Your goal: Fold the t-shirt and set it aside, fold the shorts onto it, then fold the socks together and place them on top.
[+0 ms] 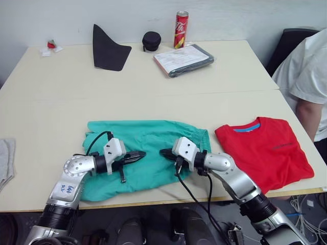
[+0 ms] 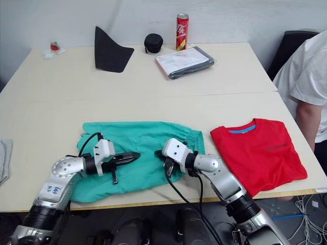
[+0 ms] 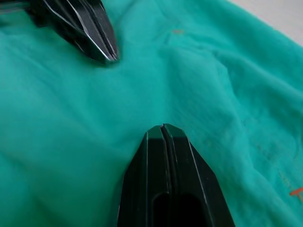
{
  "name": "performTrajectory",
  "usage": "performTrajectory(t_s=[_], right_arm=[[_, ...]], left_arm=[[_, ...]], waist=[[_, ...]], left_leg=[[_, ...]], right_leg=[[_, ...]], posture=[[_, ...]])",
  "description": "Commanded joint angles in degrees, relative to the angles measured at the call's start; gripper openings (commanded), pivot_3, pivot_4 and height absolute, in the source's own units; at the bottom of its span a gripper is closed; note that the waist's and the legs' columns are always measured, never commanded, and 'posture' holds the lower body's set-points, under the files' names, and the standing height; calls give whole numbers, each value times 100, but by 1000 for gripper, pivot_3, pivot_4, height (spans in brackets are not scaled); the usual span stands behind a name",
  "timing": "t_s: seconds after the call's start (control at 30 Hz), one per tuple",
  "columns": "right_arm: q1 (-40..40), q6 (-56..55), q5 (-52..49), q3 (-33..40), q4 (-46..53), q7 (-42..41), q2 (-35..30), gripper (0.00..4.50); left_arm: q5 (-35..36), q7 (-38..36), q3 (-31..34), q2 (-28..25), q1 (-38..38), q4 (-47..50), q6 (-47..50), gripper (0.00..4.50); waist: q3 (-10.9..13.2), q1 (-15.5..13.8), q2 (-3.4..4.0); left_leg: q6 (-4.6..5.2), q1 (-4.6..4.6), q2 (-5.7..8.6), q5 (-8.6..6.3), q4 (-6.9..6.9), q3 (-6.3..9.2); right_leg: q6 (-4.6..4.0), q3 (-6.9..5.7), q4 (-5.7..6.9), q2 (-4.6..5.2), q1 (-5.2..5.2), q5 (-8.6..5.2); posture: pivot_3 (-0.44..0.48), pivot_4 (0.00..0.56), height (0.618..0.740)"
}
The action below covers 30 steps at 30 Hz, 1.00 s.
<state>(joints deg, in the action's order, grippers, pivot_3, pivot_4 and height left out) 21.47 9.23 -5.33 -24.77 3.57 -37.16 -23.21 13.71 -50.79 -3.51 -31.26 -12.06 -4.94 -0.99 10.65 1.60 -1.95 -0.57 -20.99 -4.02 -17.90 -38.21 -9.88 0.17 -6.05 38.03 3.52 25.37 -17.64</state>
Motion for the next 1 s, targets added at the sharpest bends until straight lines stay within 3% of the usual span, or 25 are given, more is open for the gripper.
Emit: performTrajectory(t_s=[0.03,0.2,0.3,0.53,0.67,0.77,0.9,1.0], right_arm=[[-251,-331,142,568,19,489,85,0],[-734,-745,-144,1359,-55,747,190,0],[-891,-990,-135,1714,-370,879,223,0],[-916,-1261,-381,2372,-356,944,248,0],[-697,-970,-627,2031,383,679,473,0],[-356,-580,-438,1498,467,625,785,0],[193,-612,313,760,-428,757,1166,0],[529,-713,608,646,-1348,1016,1451,0]], left_arm=[[-369,534,143,37,109,-292,-75,18],[23,517,557,103,575,-361,-202,18],[353,444,833,172,716,-324,-171,18],[1030,-368,1129,143,635,-241,-331,18],[1032,-559,1009,95,251,-138,-220,18],[661,-229,855,212,-179,-328,-213,18],[31,343,708,351,-657,-1117,-433,18],[-358,776,665,374,-880,-1697,-479,18]], waist=[[-3,-2,1],[-31,8,14],[-32,38,15],[-31,15,17],[-29,20,20],[-29,21,20],[-31,21,19],[-31,20,17]], left_leg=[[-2,1,0,1,0,3],[-3,9,1,2,4,2],[-7,69,-4,0,25,-5],[-12,81,-6,-8,34,0],[-14,74,-8,-7,34,2],[-16,77,-8,-5,34,3],[-16,77,-7,-5,34,5],[-15,66,-6,-5,31,0]], right_leg=[[0,0,4,1,0,0],[0,0,6,5,-4,0],[-3,2,-2,1,-59,-2],[-6,1,-7,-2,-76,-5],[-6,0,-8,-5,-69,-5],[-6,0,-7,-6,-72,-5],[-5,-1,-8,-6,-72,-4],[-5,-2,-12,-4,-62,-5]], posture=[[0,150,740],[0,150,740],[0,150,740],[0,150,740],[0,150,740],[0,150,740],[0,150,740],[0,150,740]])
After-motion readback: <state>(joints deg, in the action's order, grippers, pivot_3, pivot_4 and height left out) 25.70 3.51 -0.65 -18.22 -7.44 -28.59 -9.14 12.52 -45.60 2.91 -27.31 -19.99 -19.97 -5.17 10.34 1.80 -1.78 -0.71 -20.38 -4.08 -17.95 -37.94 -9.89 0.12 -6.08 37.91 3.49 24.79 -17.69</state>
